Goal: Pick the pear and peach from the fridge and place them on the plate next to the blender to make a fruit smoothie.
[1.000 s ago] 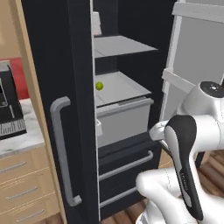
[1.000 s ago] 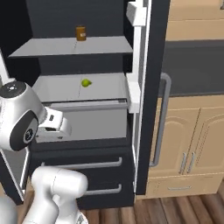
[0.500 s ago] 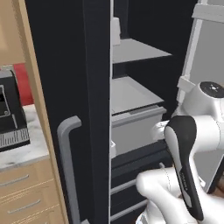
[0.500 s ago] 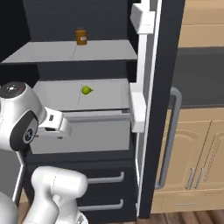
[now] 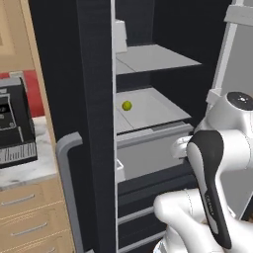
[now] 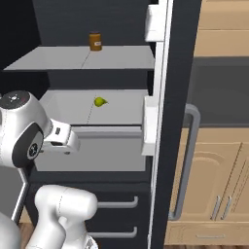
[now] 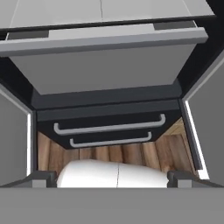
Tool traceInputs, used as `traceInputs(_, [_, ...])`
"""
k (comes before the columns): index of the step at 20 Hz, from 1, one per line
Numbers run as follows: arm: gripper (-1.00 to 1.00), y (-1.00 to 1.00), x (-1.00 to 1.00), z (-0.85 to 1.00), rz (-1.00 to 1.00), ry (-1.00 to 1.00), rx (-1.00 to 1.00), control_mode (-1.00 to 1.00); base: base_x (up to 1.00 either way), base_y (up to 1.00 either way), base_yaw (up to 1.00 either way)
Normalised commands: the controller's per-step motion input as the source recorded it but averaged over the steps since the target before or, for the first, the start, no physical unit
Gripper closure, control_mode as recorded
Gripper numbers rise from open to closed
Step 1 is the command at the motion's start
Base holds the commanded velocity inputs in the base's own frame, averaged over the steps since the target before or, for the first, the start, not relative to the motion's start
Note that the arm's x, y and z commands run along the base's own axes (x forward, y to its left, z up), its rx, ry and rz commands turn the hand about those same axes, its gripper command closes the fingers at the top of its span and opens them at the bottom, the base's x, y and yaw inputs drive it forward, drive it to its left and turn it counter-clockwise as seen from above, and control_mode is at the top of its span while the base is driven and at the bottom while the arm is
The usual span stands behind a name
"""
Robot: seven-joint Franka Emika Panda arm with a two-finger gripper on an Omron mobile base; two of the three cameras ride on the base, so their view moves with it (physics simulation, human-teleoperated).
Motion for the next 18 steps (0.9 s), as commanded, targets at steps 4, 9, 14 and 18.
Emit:
traceInputs(4, [-1.0,0.0,0.0,0.0,0.0,0.0,0.0,1.0,0.25,-0.09,0.09])
traceInputs(9, [-1.0,0.0,0.0,0.0,0.0,0.0,0.0,1.0,0.36,-0.02,0.05])
traceInputs(14, [-1.0,0.0,0.27,0.03,0.0,-0.01,0.0,-1.0,0.16,0.0,0.02])
traceInputs(18, [-1.0,0.0,0.42,0.32,0.0,-0.15,0.0,-1.0,0.0,0.0,0.0])
